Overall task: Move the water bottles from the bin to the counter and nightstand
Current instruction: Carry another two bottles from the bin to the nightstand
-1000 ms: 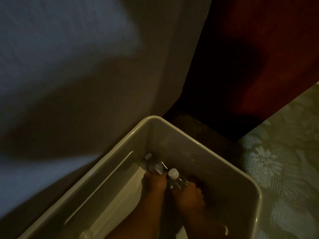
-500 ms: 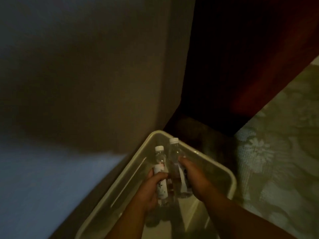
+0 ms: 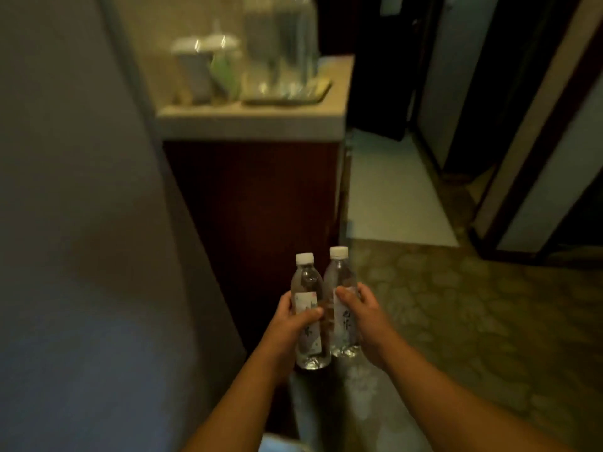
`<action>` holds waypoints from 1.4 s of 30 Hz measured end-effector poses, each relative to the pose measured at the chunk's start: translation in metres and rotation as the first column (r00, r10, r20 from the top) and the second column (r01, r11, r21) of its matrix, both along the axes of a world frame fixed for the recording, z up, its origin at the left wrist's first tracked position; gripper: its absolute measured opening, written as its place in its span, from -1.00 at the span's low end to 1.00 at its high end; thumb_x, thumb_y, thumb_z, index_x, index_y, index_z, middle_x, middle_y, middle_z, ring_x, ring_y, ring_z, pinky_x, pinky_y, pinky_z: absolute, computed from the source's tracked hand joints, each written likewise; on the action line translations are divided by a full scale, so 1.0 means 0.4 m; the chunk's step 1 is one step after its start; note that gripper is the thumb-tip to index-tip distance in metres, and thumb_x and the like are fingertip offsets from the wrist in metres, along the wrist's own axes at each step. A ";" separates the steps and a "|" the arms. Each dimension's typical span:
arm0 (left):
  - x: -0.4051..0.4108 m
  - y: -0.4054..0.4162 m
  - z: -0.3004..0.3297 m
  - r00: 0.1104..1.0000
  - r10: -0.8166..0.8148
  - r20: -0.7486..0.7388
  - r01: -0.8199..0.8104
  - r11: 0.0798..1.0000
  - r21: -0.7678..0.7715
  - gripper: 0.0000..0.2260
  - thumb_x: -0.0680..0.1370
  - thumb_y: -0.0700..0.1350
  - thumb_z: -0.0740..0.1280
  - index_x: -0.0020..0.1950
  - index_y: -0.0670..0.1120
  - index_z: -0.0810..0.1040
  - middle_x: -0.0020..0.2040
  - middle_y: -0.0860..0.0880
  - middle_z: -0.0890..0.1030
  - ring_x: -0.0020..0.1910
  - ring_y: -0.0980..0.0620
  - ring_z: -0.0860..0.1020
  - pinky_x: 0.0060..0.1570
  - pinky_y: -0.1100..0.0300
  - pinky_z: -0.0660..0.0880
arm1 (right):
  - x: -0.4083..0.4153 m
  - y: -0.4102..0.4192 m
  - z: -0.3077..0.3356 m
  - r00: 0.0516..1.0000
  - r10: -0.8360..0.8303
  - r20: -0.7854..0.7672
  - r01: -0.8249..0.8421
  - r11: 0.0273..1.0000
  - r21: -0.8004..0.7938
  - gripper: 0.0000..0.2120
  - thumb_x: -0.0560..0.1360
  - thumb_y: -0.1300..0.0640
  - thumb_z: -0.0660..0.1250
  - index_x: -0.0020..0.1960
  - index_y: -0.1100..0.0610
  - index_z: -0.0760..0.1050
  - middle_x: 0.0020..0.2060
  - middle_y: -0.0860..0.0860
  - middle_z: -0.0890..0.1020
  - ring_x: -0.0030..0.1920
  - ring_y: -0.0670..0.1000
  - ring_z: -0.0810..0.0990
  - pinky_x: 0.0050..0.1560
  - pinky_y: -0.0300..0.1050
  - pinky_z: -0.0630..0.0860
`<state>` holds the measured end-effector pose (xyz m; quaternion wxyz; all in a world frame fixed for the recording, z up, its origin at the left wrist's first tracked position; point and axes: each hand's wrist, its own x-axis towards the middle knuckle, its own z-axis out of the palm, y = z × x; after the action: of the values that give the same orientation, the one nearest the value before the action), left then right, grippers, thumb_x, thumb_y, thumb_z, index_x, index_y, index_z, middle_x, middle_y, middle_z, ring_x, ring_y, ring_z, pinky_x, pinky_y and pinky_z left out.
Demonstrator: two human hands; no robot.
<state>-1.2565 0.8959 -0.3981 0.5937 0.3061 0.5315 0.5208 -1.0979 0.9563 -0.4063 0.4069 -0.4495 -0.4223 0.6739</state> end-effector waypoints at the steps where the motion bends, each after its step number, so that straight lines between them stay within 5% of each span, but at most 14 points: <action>1: 0.043 0.037 0.087 1.000 -0.015 -0.010 0.015 0.999 0.045 -0.56 0.51 -0.24 0.43 0.36 -0.04 0.45 0.23 -0.18 0.65 0.17 -0.18 0.66 0.17 -0.19 0.58 | 0.045 0.025 0.088 0.999 -0.027 -0.020 0.028 0.999 0.046 -0.51 0.28 -0.08 0.50 0.14 0.10 0.53 -0.03 0.17 0.71 -0.04 0.18 0.72 -0.05 0.13 0.65; 4: 0.179 0.117 0.322 0.992 -0.116 -0.048 0.123 0.978 0.170 -0.59 0.54 -0.27 0.38 0.39 -0.13 0.45 0.27 -0.28 0.61 0.22 -0.29 0.61 0.25 -0.30 0.50 | 0.194 0.064 0.324 0.994 -0.093 -0.059 0.102 0.981 0.167 -0.51 0.32 -0.04 0.51 0.16 0.16 0.55 -0.03 0.15 0.73 -0.05 0.16 0.73 -0.10 0.08 0.68; 9: 0.411 0.132 0.609 0.948 -0.300 -0.107 0.318 0.899 0.300 -0.59 0.55 -0.26 0.36 0.40 -0.17 0.45 0.29 -0.35 0.57 0.25 -0.38 0.57 0.25 -0.43 0.44 | 0.445 0.014 0.613 0.980 -0.189 -0.063 0.199 0.936 0.289 -0.47 0.39 -0.08 0.48 0.25 0.19 0.56 0.10 0.21 0.70 0.08 0.27 0.69 0.07 0.31 0.62; 16: 0.776 0.042 0.822 0.815 -0.562 -0.143 0.570 0.730 0.376 -0.57 0.54 -0.21 0.39 0.40 -0.13 0.45 0.28 -0.33 0.58 0.24 -0.41 0.55 0.20 -0.41 0.48 | 0.799 -0.235 0.853 0.859 -0.505 -0.079 0.496 0.785 0.371 -0.47 0.33 -0.13 0.47 0.20 0.13 0.57 0.02 0.13 0.74 0.02 0.17 0.73 -0.04 0.15 0.67; 20: 1.019 -0.086 0.888 0.714 -0.676 -0.183 0.684 0.615 0.393 -0.62 0.51 -0.17 0.45 0.32 -0.08 0.54 0.20 -0.19 0.66 0.16 -0.23 0.64 0.14 -0.24 0.57 | 1.018 -0.431 0.933 0.725 -0.686 -0.051 0.641 0.646 0.414 -0.55 0.40 -0.13 0.47 0.22 0.02 0.56 -0.04 0.03 0.76 -0.02 0.08 0.75 -0.12 0.04 0.67; 24: 1.275 -0.237 0.925 0.565 -0.787 -0.249 0.811 0.474 0.342 -0.56 0.45 -0.19 0.50 0.31 -0.04 0.51 0.16 -0.14 0.65 0.14 -0.16 0.63 0.19 -0.18 0.54 | 1.235 -0.653 0.967 0.558 -0.828 -0.062 0.758 0.477 0.446 -0.70 0.55 -0.06 0.38 0.26 -0.07 0.51 0.05 0.06 0.72 0.08 0.11 0.71 0.11 0.15 0.61; 27: 1.471 -0.380 0.949 0.483 -0.837 -0.257 0.857 0.392 0.336 -0.55 0.46 -0.17 0.49 0.30 0.05 0.48 0.13 -0.07 0.61 0.10 -0.09 0.59 0.10 -0.11 0.50 | 1.379 -0.847 0.987 0.423 -0.905 -0.038 0.804 0.355 0.477 -0.62 0.57 -0.03 0.35 0.35 -0.22 0.36 0.13 0.04 0.66 0.12 0.05 0.66 0.12 0.07 0.58; 34: 1.891 -0.746 1.004 0.212 -0.946 -0.245 0.916 0.106 0.386 -0.70 0.46 -0.21 0.50 0.10 0.11 0.59 -0.03 -0.02 0.71 0.03 -0.06 0.63 -0.18 0.07 0.44 | 1.702 -1.360 1.033 0.040 -0.998 0.051 0.851 0.061 0.521 -0.51 0.44 -0.03 0.49 0.33 -0.08 0.45 0.06 0.04 0.69 0.03 0.06 0.70 -0.06 0.04 0.63; 38: 2.101 -0.978 1.029 0.088 -0.956 -0.280 0.892 -0.049 0.449 -0.59 0.35 -0.14 0.54 0.15 0.13 0.60 0.10 -0.05 0.67 0.12 -0.08 0.62 -0.04 0.03 0.48 | 1.876 -1.610 1.064 -0.062 -0.996 0.060 0.860 -0.023 0.510 -0.54 0.49 -0.03 0.46 0.35 -0.05 0.43 0.13 0.04 0.66 0.12 0.06 0.65 0.10 0.17 0.58; 42: 2.305 -1.184 1.054 -0.018 -0.948 -0.319 0.880 -0.166 0.444 -0.55 0.39 -0.13 0.53 0.24 0.15 0.57 0.16 -0.01 0.65 0.14 -0.02 0.59 -0.12 0.12 0.43 | 2.025 -1.809 1.076 -0.134 -0.983 0.129 0.843 -0.045 0.535 -0.49 0.48 -0.10 0.45 0.36 0.05 0.45 0.18 0.06 0.64 0.17 0.08 0.62 0.13 0.13 0.55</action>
<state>-0.3346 0.4224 0.0235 0.6987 0.7087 -0.0570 0.0795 -0.2879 0.2326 0.0242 0.6954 -0.7026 -0.1484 -0.0267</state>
